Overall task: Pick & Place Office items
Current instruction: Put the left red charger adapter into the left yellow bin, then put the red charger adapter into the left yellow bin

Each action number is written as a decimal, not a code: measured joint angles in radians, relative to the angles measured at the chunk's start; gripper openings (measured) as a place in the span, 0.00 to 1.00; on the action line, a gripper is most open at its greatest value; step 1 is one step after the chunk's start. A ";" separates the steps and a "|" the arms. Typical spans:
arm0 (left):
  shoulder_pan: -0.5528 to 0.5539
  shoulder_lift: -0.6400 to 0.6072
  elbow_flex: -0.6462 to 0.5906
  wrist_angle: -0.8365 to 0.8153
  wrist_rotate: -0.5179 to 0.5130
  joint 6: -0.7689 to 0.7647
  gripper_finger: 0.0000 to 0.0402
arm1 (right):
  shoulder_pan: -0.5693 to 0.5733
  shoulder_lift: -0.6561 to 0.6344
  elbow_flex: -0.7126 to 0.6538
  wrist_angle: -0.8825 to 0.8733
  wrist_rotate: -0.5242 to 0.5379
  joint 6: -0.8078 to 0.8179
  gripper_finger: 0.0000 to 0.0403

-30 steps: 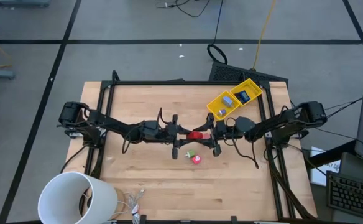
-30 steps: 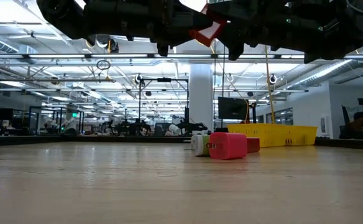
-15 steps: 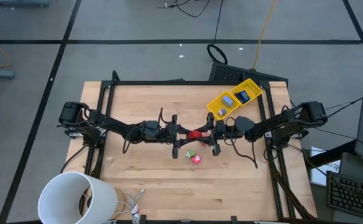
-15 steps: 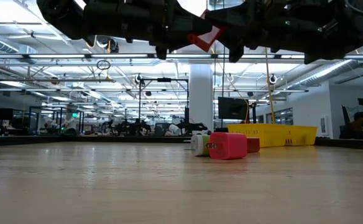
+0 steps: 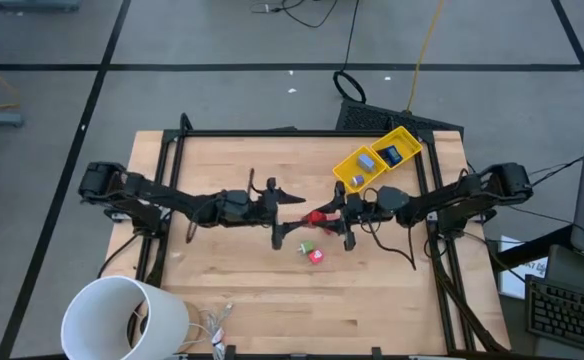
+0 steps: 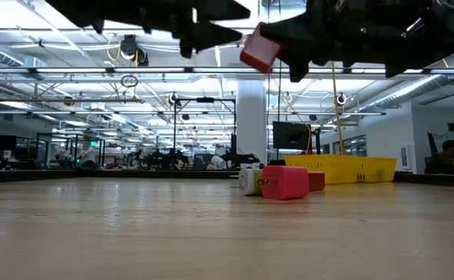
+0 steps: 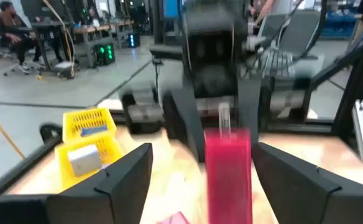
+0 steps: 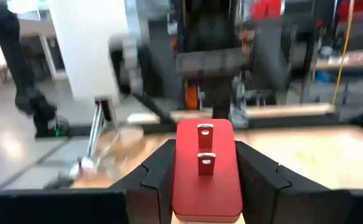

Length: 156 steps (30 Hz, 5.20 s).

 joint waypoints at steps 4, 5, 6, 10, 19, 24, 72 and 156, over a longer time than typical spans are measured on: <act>0.001 -0.078 0.002 -0.145 -0.003 -0.015 0.74 | -0.021 -0.090 0.000 -0.136 0.005 -0.028 0.29; 0.001 -0.095 0.001 -0.183 -0.003 -0.021 0.74 | -0.029 -0.116 0.000 -0.177 0.007 -0.033 0.29; 0.001 -0.110 0.000 -0.214 -0.003 -0.026 0.75 | -0.038 -0.138 0.000 -0.219 0.009 -0.037 0.29; 0.001 -0.133 -0.010 -0.230 -0.017 -0.026 0.77 | -0.081 -0.211 -0.001 -0.358 0.011 -0.039 0.29; 0.019 -0.131 -0.121 -0.166 -0.101 -0.003 0.75 | -0.194 -0.320 -0.106 -0.398 0.121 -0.037 0.29; 0.039 -0.131 -0.176 -0.069 -0.102 -0.010 0.75 | -0.289 -0.355 -0.173 -0.405 0.196 -0.038 0.29; 0.047 -0.131 -0.180 -0.045 -0.098 -0.110 0.77 | -0.558 -0.346 -0.317 -0.399 0.269 0.029 0.41; 0.050 -0.131 -0.180 -0.047 -0.093 -0.186 0.74 | -0.168 0.155 -0.052 -0.528 -0.180 -0.316 0.55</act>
